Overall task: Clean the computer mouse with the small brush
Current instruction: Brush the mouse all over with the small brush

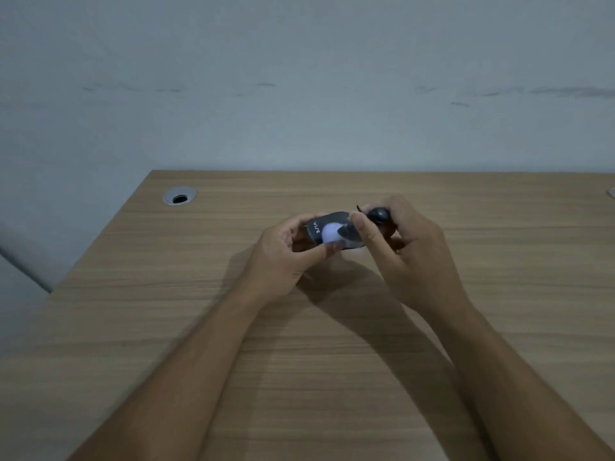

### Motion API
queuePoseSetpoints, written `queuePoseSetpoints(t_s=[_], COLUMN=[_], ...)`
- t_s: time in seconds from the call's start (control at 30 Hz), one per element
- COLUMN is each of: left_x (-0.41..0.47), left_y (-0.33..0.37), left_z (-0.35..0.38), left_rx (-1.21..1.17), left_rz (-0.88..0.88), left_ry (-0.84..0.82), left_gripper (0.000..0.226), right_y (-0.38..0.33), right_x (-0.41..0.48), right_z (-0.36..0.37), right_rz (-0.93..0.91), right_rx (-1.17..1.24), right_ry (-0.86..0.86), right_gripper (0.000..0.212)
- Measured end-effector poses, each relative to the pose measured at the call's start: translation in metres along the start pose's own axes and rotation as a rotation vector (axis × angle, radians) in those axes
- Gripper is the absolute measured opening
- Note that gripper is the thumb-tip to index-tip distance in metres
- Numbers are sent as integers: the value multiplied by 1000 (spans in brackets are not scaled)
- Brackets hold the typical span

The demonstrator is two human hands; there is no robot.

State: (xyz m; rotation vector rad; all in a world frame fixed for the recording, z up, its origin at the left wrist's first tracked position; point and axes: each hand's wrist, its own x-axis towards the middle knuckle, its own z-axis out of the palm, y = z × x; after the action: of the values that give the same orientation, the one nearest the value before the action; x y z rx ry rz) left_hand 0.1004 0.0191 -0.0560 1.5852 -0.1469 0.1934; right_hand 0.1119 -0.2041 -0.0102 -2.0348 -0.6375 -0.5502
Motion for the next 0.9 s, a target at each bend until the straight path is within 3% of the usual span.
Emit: queuePoseSetpoints(t_s=[0.17, 0.33, 0.43, 0.5, 0.67, 0.77, 0.9], left_x=[-1, 1, -2, -3, 1, 1, 2], left_y=[4, 4, 7, 10, 2, 5, 8], left_z=[5, 4, 8, 12, 13, 11, 10], left_rx=[-54, -130, -175, -207, -359, -402, -402], left_rz=[-29, -88, -144, -172, -215, -243, -255], left_ry=[15, 29, 30, 51, 42, 80, 108], left_gripper=[49, 43, 33, 44, 77, 95, 84], right_y=[15, 4, 10, 8, -5, 0, 0], right_x=[1, 0, 1, -1, -4, -2, -3], right_z=[-5, -2, -7, -5, 7, 5, 8], right_rz=[181, 26, 69, 82, -167, -126, -54], right_rx=[-31, -6, -66, -67, -75, -96, -64], right_ry=[139, 95, 194, 236, 151, 184, 238], right_gripper=[18, 17, 17, 15, 14, 14, 15])
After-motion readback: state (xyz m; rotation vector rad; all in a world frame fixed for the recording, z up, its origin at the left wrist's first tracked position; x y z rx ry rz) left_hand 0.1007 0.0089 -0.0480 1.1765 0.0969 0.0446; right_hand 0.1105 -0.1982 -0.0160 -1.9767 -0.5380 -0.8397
